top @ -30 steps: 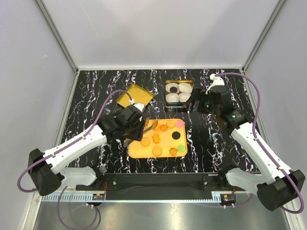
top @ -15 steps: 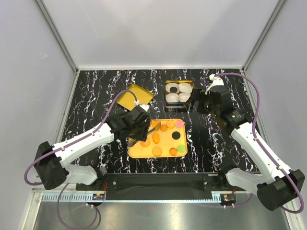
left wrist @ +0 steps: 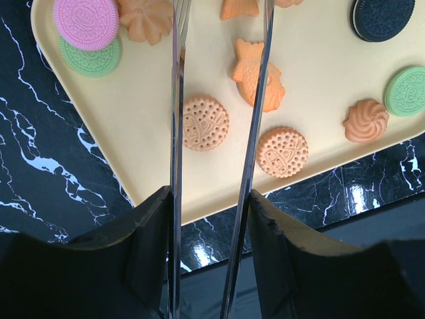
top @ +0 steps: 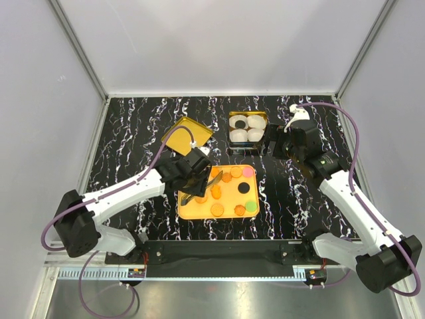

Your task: Pack the cookies

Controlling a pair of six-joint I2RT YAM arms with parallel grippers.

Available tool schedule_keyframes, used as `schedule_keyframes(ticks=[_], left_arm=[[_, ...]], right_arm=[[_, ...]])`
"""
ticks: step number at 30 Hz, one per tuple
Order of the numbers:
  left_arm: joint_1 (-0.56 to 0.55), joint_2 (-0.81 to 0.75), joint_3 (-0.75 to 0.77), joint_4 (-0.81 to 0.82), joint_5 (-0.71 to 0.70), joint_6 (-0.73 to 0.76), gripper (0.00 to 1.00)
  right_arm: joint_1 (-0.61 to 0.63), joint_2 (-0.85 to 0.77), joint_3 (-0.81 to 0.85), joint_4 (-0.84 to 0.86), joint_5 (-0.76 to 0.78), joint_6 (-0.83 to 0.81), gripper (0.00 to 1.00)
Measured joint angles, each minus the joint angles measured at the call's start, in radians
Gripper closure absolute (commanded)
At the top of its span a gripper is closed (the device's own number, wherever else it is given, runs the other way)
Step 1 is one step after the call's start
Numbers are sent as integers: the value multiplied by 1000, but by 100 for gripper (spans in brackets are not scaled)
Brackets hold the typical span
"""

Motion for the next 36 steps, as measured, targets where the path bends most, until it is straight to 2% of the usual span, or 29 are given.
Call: schedule_keyframes(ticks=[13,21,31,36], left_arm=[[0,26,0,18,-2,0,50],[0,27,1,16,-3,0,55],[-1,14,13,-16,-21,1,55],[-1,7,14,-30,-19,3,52]], right_arm=[[0,-2,-1,0,0,0,0],[0,-2,-4,0,0,0,1],[0,-2,-5,0,0,0,0],[0,-2,-5,0,0,0,0]])
